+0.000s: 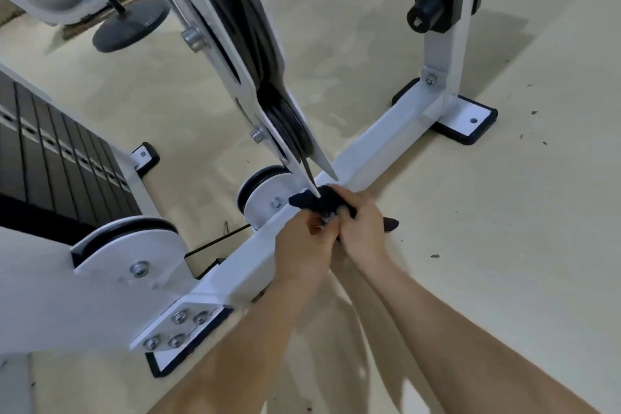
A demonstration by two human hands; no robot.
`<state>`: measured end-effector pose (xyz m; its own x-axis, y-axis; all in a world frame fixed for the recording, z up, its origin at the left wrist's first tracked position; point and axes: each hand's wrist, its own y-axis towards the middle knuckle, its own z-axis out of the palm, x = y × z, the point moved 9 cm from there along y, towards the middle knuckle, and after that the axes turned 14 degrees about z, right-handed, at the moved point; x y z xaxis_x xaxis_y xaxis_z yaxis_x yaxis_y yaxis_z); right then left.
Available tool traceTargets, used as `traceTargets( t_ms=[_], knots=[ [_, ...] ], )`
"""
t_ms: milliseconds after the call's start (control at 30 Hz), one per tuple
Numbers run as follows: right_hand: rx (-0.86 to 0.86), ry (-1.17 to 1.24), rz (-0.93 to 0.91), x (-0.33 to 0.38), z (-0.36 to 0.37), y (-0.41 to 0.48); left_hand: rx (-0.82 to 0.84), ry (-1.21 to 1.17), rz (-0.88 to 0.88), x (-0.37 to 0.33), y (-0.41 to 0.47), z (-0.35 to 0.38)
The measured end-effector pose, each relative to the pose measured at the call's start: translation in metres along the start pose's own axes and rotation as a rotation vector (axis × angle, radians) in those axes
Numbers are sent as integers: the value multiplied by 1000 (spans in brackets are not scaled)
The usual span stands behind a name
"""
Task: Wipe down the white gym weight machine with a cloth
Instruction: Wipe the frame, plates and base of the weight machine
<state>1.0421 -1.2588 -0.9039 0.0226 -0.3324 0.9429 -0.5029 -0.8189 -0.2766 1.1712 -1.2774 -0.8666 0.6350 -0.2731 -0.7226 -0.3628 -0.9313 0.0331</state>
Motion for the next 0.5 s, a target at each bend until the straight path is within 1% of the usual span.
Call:
traceTargets(
  t_ms=[67, 133, 167, 267, 334, 367, 434, 500],
  knots=[
    [40, -81, 5, -5, -4, 9, 16, -48, -3, 1, -6, 0],
    [-11, -174, -4, -2, -14, 20, 43, -93, -4, 0, -11, -1],
    [-45, -155, 14, 1, -14, 18, 64, -94, 12, -4, -13, -2],
    [-70, -32, 80, 1, -5, -2, 204, 50, 142, -22, -22, -12],
    [-2, 14, 138, 6, -12, -11, 276, 170, 245, -29, -27, -31],
    [32, 55, 200, 7, -20, -10, 270, 217, 269, -29, -26, -45],
    [120, 213, 301, 16, -36, -19, 167, 247, 255, -31, -21, -77],
    [238, 373, 307, 40, -46, -42, 82, 231, 287, -45, -20, -98]
  ],
)
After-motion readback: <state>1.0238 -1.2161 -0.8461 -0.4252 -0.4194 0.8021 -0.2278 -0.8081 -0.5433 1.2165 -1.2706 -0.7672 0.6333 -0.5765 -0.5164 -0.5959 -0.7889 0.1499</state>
